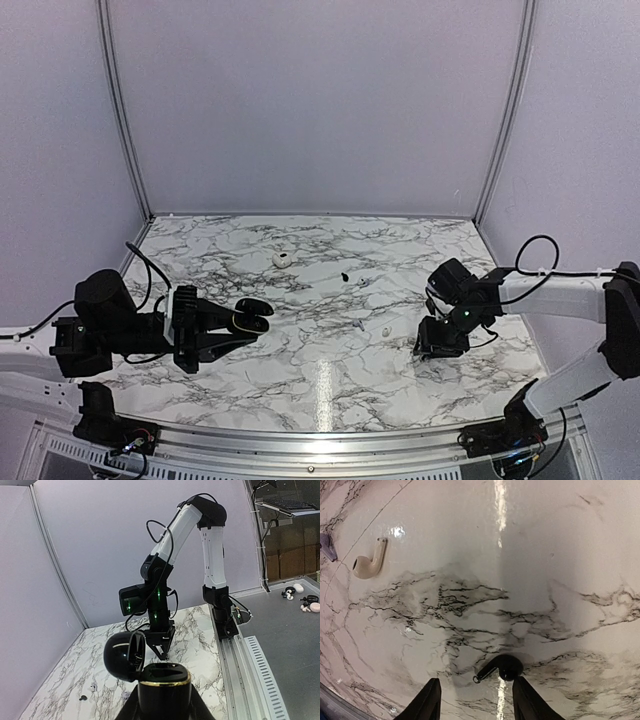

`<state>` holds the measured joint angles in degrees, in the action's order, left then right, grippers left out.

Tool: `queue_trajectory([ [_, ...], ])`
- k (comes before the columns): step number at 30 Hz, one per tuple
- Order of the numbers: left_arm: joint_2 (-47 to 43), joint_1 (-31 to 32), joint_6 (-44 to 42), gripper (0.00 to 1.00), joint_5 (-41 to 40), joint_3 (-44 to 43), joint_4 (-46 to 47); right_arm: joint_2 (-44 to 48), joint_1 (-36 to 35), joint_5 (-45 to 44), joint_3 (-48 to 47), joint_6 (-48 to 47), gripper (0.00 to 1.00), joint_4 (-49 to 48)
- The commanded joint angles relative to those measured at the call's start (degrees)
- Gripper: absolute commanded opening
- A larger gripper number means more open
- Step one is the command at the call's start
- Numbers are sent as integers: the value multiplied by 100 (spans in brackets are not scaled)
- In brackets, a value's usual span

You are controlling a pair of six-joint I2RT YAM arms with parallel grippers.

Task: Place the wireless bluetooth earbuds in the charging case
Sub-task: Adjust the left earbud at the center of the board, then pick up the left earbud from the center of the board.

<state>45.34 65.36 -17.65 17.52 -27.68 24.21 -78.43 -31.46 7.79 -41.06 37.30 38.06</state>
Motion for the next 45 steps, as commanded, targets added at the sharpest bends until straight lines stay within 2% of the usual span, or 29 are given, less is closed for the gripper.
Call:
queue_trajectory([
  [1, 39, 29, -65, 0, 50, -9, -56, -131, 53, 126, -320, -216, 49, -285],
  [10, 178, 29, -72, 0, -27, -85, -117, -231, 53, -28, -554, -680, 47, -85],
  [18, 206, 29, -72, 0, -77, -101, -173, -35, 53, -1059, -694, -667, 45, 742],
  [33, 186, 29, -37, 0, -98, -123, -215, -622, 52, -503, -721, -53, 39, 460],
  [37, 186, 29, -19, 0, -103, -123, -223, -720, 48, -445, -717, 4, 34, 440],
  [45, 168, 29, -13, 0, -130, -124, -248, -975, 53, -446, -697, 59, 32, 300],
])
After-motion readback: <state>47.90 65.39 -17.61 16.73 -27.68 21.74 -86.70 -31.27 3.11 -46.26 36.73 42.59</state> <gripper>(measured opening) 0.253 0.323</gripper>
